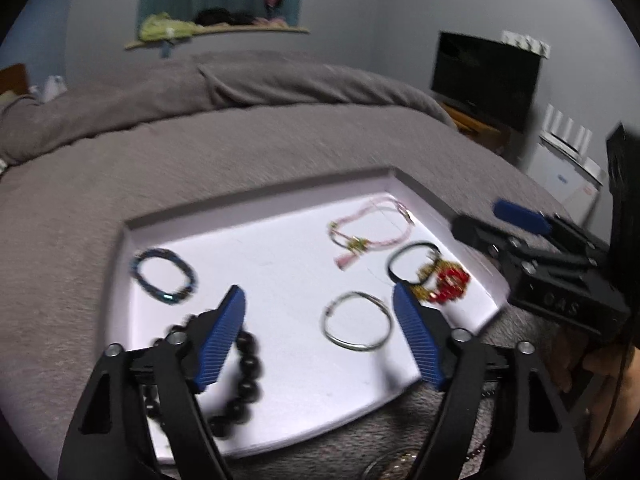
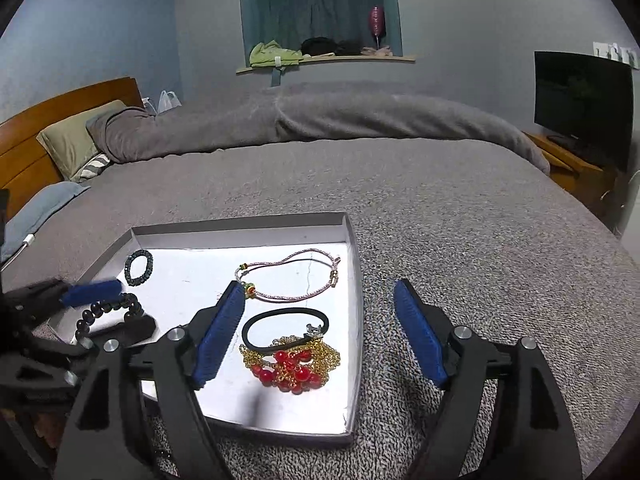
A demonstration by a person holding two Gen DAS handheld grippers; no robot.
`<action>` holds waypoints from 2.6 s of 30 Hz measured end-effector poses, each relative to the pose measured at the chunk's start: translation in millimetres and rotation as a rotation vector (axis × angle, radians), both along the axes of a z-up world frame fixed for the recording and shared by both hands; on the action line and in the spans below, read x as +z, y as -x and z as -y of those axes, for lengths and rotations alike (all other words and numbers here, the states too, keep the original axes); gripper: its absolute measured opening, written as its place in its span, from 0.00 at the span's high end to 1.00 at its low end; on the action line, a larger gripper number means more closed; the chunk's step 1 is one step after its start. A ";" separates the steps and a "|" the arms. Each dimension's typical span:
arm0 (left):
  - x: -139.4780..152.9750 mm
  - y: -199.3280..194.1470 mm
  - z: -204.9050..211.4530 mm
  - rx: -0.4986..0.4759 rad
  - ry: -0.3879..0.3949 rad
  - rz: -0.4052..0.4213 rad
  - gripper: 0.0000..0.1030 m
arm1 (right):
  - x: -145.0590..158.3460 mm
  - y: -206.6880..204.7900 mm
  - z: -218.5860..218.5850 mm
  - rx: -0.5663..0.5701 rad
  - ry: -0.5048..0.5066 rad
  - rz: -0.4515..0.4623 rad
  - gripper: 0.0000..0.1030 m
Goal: Organize jewelry
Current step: 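Move both tools back over the remaining jewelry on the bed, then grasp the pearl hairpin with left tool while right tool grasps dark red bead bracelet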
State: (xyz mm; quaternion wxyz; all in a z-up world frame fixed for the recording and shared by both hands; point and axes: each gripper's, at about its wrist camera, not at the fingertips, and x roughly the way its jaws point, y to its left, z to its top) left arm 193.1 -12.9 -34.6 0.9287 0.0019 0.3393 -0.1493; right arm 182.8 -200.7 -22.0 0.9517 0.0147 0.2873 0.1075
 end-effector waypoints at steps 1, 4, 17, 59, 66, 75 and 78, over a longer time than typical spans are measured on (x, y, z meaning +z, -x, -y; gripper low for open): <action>1.9 0.9 -3.4 0.014 0.008 0.004 0.22 | 0.8 1.4 1.4 -0.002 -0.010 0.002 0.16; 4.1 2.7 -10.8 0.057 0.006 0.014 0.13 | 3.5 5.2 4.4 -0.005 -0.028 0.010 0.10; 10.5 19.3 -24.9 0.141 -0.044 0.061 0.09 | 12.4 25.7 8.2 -0.052 -0.006 0.050 0.05; -38.8 127.9 -51.4 0.021 -0.103 -0.024 0.08 | -29.2 116.0 12.1 0.052 0.059 -0.091 0.05; -40.2 124.5 -50.1 -0.021 -0.094 -0.026 0.17 | -33.8 111.3 5.3 0.079 0.074 -0.121 0.06; -41.6 121.7 -46.1 -0.068 -0.096 -0.042 0.36 | -36.4 109.4 -4.9 0.117 0.102 -0.135 0.27; -42.4 123.0 -44.0 -0.081 -0.112 -0.044 0.39 | -37.6 109.6 -8.7 0.133 0.106 -0.139 0.32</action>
